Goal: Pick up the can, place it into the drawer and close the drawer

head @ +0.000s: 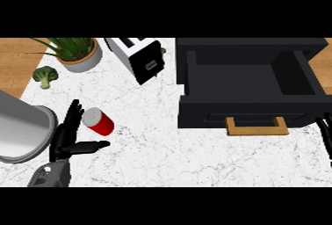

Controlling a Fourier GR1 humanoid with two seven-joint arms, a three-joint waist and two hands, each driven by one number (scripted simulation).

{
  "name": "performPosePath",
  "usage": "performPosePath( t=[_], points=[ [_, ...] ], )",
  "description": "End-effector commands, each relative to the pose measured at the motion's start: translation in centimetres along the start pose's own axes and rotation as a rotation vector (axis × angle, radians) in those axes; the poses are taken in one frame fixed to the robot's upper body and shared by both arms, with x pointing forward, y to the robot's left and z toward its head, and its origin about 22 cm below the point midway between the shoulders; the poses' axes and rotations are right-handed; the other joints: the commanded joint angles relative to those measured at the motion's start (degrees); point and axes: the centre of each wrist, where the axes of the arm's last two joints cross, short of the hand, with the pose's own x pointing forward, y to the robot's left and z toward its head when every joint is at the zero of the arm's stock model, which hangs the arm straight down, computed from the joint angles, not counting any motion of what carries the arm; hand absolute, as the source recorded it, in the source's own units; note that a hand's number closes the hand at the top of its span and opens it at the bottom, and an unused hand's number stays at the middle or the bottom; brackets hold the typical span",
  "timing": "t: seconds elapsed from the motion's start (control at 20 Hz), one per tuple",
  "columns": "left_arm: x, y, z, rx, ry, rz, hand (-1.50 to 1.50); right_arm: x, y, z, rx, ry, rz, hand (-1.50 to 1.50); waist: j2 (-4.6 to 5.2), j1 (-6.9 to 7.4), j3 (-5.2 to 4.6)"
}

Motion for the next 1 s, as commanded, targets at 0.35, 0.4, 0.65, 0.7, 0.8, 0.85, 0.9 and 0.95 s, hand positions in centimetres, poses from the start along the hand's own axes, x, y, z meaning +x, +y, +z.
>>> performPosePath(
  t=[0.35,0.4,0.65,0.7,0.8,0.85,0.9,0.95],
  points=[
    [-1.6,-1.3,-0.4,-0.007,0.006,0.026,-1.5,1.8,0.1,-0.2,0.013,0.0,-0.006,-1.5,0.01,-0.01,0.0],
    [0.3,-2.2,-1.1,-0.007,-0.005,-0.001,-1.5,0.4,-0.1,-0.7,0.012,-0.013,0.003,-1.5,-0.04,0.16,0.03],
    [-0.8,-2.3,-3.6,-0.019,0.008,0.009,-1.5,0.7,-0.5,0.8,0.011,-0.004,-0.019,-1.5,0.15,-0.5,-0.03],
    [-0.5,-3.7,-3.4,-0.036,-0.001,0.016,-1.5,0.5,1.4,0.4,0.008,0.0,0.015,-1.5,0.08,-0.2,-0.01],
    [0.5,-1.7,-4.2,-0.05,-0.001,0.007,-1.5,-0.2,1.2,1.6,0.013,0.008,-0.003,-1.5,0.05,-0.24,0.01],
    [0.3,-5.2,-3.7,-0.052,-0.002,0.022,-1.5,2.2,0.1,-0.2,0.019,0.002,-0.003,-1.5,0.01,-0.05,0.01],
    [-0.3,-3.6,-4.1,-0.054,-0.002,0.02,-1.5,0.6,-0.3,0.1,-0.002,0.009,-0.009,-1.5,0.09,-0.27,0.0],
    [-0.2,-4.9,-3.8,-0.082,-0.006,0.027,-1.5,0.4,0.0,1.8,0.013,0.0,-0.008,-1.5,0.04,-0.31,0.01]
  ],
)
